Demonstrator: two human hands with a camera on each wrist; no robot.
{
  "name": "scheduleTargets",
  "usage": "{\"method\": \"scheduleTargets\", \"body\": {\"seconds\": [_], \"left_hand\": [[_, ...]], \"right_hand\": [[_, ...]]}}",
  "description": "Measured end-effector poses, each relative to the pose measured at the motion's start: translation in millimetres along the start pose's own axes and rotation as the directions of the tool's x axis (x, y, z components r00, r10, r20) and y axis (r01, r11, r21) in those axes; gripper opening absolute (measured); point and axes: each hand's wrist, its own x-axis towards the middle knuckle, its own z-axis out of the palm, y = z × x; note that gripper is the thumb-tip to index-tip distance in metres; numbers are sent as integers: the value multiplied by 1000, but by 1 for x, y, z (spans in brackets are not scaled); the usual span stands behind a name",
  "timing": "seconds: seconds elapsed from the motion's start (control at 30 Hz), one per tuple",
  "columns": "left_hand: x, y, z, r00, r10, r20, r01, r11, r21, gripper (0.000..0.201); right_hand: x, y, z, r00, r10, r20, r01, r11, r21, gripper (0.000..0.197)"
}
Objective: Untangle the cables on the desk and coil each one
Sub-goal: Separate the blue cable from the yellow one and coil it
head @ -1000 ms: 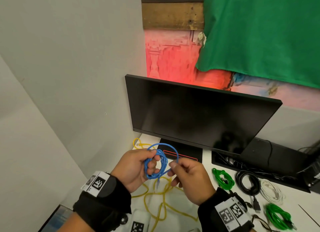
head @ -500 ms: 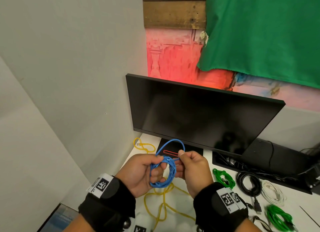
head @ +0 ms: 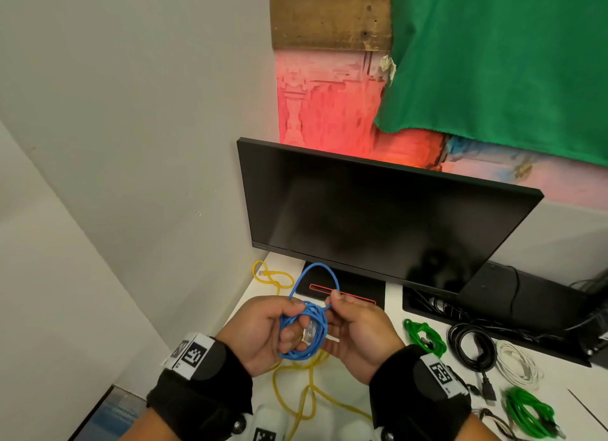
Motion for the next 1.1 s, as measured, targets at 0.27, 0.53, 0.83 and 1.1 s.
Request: {"method": "scheduleTargets", "body": {"seconds": [0.27,0.53,0.83,1.1], "left_hand": [[9,-8,-2,986,59,-156,-48,996,73,22],[15,-12,-6,955,143,-258,-76,964,253,27],[21,-10,-10,953,216,-213,-166,959,231,27],[28,19,-37,851,306,-427,-335,942,7,30]], "right_hand": [[-4,14,2,974,119,191,-104,991,-85,49],[1,13,-1,964,-51,261,174,863,-475,50],[8,2,-2,973,-129,192,193,909,-369,55],[-13,-18,-12,922,15,386,292,626,-723,62]]}}
